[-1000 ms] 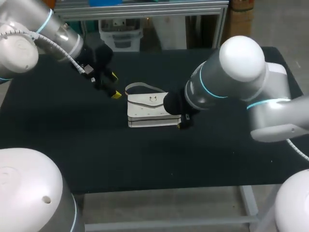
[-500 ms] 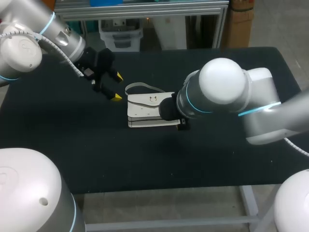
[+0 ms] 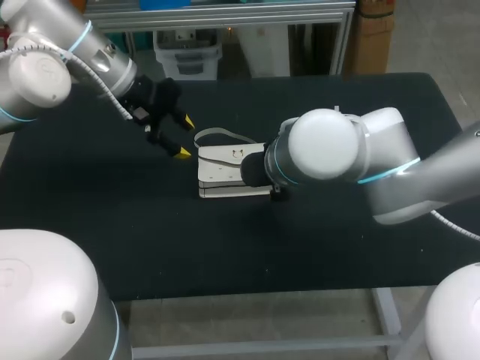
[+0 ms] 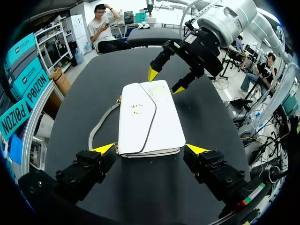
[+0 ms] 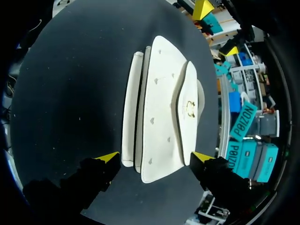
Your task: Pick up the bag, open it, inspect its contents, close it, and place it on the opposite side
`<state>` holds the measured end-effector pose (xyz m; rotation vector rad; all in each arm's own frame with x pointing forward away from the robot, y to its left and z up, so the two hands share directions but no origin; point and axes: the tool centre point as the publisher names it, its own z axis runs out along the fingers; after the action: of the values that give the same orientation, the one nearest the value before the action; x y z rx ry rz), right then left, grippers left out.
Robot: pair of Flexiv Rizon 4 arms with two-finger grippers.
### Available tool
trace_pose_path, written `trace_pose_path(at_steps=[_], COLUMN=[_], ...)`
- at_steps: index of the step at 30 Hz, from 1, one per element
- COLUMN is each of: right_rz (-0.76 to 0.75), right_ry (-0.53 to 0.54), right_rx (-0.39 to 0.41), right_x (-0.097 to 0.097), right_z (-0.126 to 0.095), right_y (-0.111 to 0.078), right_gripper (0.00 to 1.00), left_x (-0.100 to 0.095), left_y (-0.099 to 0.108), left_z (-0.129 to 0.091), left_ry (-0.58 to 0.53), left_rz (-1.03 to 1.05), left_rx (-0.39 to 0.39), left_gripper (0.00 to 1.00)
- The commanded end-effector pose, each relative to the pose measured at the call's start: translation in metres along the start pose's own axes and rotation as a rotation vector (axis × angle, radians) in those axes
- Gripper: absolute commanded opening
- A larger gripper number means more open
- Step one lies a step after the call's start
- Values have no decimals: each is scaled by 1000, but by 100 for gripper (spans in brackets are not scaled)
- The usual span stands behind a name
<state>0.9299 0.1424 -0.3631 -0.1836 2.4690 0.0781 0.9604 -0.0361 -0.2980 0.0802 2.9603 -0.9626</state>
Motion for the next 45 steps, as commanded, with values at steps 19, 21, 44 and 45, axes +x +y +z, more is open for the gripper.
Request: trace_pose_path(at_steps=[19,21,44,45], right_rz=[-17,-19,-36,-36], right_ry=[-34,-33,-36,-35], right_rx=[7,9,-12,-12], right_x=[-7,-7,-4,-4], right_z=[9,13,25,25], right_y=[8,8,8,8], right_gripper=[67,67,0,0], left_x=[-9,-9,-13,-13], left_y=[7,8,12,12], left_z=[12,12,19,19], left_ry=[36,42,81,82], left_rz=[-4,-1,27,29], left_rx=[-1,-2,-25,-26], left_gripper=[100,100,100,100])
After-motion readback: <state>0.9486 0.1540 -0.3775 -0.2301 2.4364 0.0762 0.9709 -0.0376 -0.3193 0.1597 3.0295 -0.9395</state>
